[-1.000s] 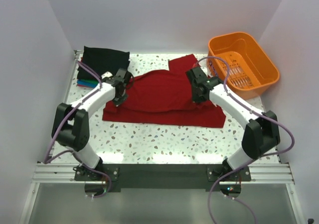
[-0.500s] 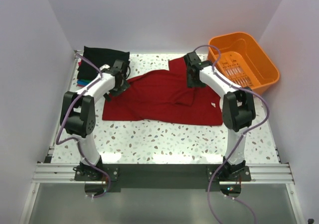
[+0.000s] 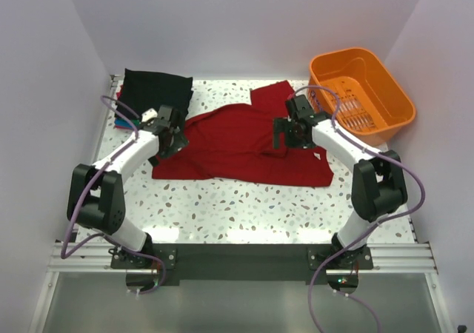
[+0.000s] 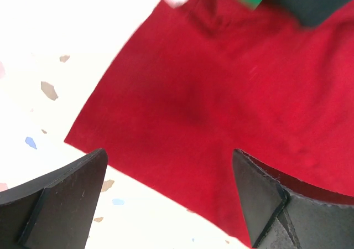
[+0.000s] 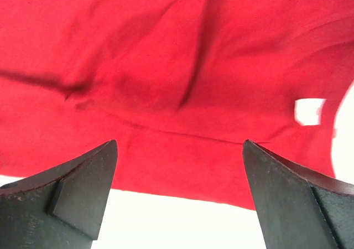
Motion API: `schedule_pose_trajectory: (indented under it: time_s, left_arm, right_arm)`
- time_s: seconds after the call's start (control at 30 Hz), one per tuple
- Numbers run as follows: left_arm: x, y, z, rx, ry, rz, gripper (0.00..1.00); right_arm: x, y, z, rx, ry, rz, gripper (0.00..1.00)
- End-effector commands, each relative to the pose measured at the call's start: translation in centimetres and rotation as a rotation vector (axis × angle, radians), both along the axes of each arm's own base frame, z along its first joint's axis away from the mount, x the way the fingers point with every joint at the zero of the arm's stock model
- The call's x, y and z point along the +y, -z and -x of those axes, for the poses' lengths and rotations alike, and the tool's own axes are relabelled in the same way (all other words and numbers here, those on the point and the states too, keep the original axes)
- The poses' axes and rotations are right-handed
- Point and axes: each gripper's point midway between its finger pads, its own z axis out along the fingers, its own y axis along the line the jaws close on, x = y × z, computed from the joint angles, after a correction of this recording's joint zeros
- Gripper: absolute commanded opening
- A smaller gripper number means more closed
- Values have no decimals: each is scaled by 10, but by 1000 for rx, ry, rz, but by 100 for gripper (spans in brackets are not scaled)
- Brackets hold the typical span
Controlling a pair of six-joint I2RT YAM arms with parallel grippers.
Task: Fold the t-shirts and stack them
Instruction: Fold the tshirt
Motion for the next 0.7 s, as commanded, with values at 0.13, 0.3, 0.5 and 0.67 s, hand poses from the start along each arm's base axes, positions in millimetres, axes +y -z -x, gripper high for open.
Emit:
schedule_pose_trajectory:
  time_s: [0.13, 0.3, 0.5, 0.67]
  left_arm:
    - [-6, 24, 24, -5, 61, 44, 100]
    - [-1, 31, 32, 14, 49, 24, 100]
    - [3, 32, 35, 19, 34, 7, 100]
    - [4, 34, 36, 20, 33, 4, 100]
  right_arm:
    - [60, 23, 0, 34, -88, -251, 99]
    - [69, 38, -8, 66, -74, -269, 99]
    - [71, 49, -16, 72, -38, -271, 99]
    - [89, 37, -43, -22, -14, -363, 99]
